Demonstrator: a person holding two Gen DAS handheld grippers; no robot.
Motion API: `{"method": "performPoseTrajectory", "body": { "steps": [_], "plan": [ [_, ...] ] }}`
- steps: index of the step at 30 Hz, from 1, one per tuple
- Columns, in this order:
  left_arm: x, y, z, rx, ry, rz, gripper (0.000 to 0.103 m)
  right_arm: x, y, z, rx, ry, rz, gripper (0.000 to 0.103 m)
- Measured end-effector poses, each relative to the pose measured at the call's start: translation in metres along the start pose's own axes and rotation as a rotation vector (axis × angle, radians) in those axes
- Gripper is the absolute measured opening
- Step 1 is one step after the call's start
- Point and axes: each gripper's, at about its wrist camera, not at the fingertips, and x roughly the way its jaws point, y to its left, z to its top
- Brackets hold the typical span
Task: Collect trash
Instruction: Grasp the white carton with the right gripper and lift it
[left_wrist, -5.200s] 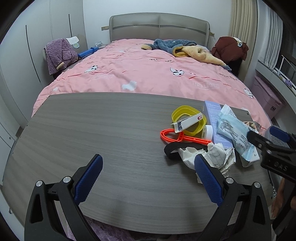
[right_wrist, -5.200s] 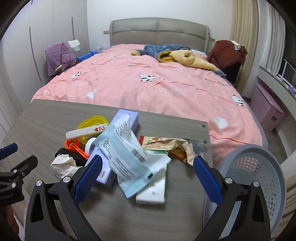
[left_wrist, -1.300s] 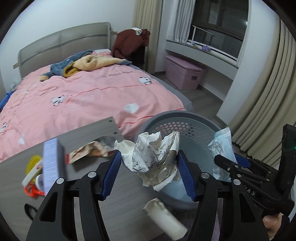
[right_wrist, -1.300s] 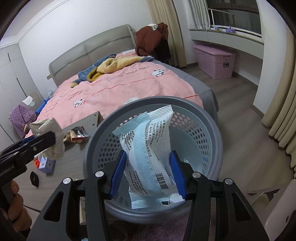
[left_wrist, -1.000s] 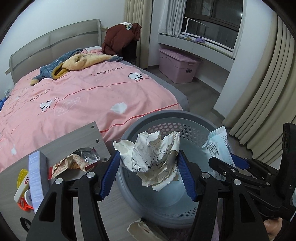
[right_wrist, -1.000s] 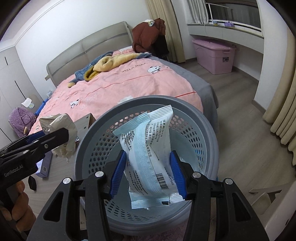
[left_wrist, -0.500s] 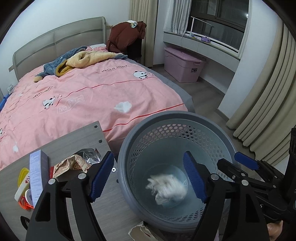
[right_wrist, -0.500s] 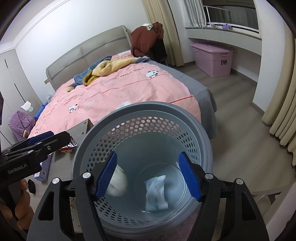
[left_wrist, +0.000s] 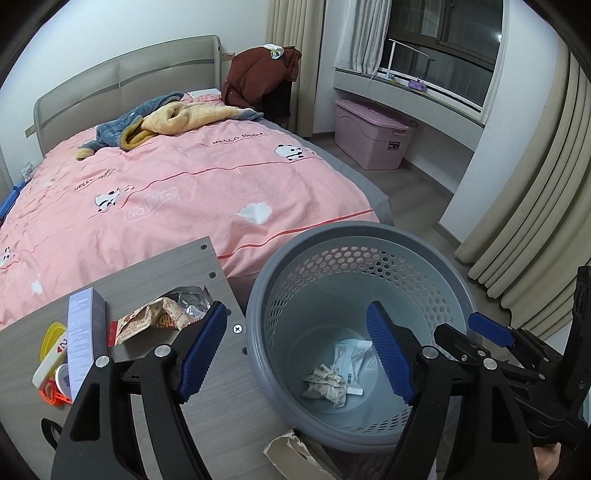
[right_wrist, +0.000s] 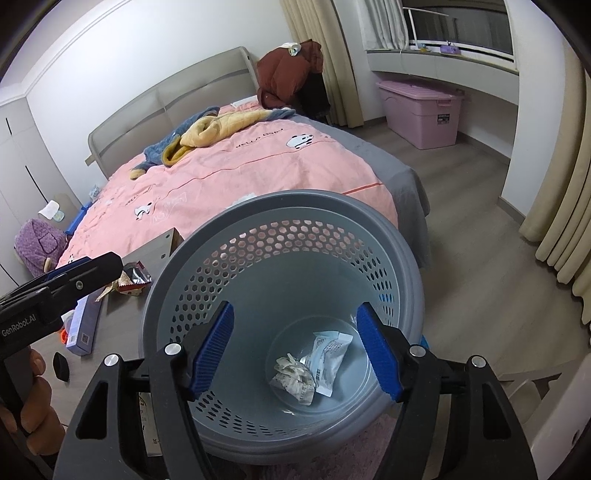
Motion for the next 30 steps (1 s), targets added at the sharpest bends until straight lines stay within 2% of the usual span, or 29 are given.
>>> {"method": "performPoseTrajectory", "body": {
  "steps": [12, 30],
  "plan": [
    [-0.018, 0.015, -0.013, -0.03, -0.025, 0.028, 0.075, -0.004, 0.018, -0.007, -0.024, 0.008, 0.019, 0.068],
    [-0.054, 0.063, -0.047, -0.123, -0.052, 0.065, 0.075, -0.02, 0.069, -0.027, -0.113, 0.006, 0.045, 0.068]
  ]
}}
